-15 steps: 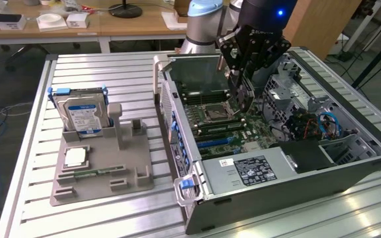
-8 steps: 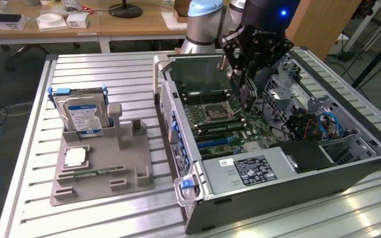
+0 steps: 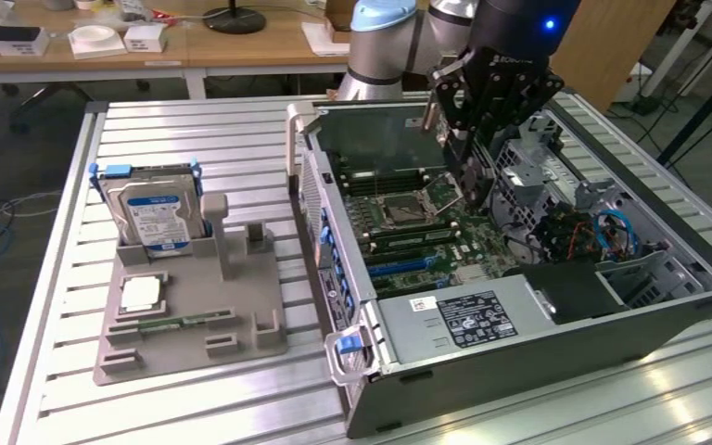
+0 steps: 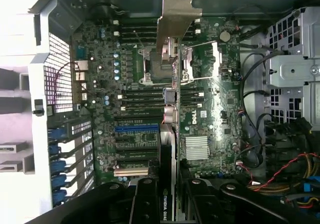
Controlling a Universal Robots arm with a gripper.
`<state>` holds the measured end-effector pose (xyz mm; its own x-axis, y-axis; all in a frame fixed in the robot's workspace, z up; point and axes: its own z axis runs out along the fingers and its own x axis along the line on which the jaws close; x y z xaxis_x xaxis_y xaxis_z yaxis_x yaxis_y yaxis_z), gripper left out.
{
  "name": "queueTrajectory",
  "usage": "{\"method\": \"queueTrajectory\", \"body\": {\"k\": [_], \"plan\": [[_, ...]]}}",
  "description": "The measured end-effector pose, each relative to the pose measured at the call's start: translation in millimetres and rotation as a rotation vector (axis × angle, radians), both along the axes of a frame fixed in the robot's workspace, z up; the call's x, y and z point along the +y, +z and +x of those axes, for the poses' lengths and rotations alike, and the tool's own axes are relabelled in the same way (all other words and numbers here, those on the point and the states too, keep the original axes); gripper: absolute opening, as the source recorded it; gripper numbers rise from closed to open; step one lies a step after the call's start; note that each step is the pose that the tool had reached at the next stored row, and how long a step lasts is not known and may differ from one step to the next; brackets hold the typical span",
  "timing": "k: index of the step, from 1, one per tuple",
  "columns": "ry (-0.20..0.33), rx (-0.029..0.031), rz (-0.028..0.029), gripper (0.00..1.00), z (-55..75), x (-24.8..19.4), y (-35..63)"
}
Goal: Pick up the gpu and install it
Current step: 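Pick up the gpu and move the gpu toward the slot, then insert the gpu into the slot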
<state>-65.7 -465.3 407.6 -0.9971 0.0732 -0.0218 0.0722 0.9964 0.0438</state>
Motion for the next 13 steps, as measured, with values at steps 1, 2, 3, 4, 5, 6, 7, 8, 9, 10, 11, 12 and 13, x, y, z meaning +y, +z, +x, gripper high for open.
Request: {"method": "queueTrajectory", "body": {"k": [1,2,3,4,5,6,7,8,9,10,11,12,13], "plan": [[0.0,0.0,0.0,0.26,1.2,-0.1,0.0],[0.0,0.0,-0.0001,0.26,1.3,-0.1,0.0],[0.0,-0.0001,0.0001,0.26,1.4,0.0,0.0],[0.002,0.0,0.0,0.26,1.4,0.0,0.0],[0.002,0.0,0.0,0.26,1.4,0.0,0.0],[0.003,0.0,0.0,0.26,1.4,0.0,0.0],[0.003,0.0,0.0,0.26,1.4,0.0,0.0],[0.004,0.0,0.0,0.26,1.4,0.0,0.0],[0.005,-0.0001,0.0,0.26,1.4,0.0,0.0],[0.006,0.0,0.0,0.26,1.4,0.0,0.0],[0.007,0.0,0.0,0.26,1.4,0.0,0.0],[0.008,-0.0001,0.0,0.26,1.4,0.0,0.0],[0.009,0.0,0.0,0.26,1.4,0.0,0.0]]}}
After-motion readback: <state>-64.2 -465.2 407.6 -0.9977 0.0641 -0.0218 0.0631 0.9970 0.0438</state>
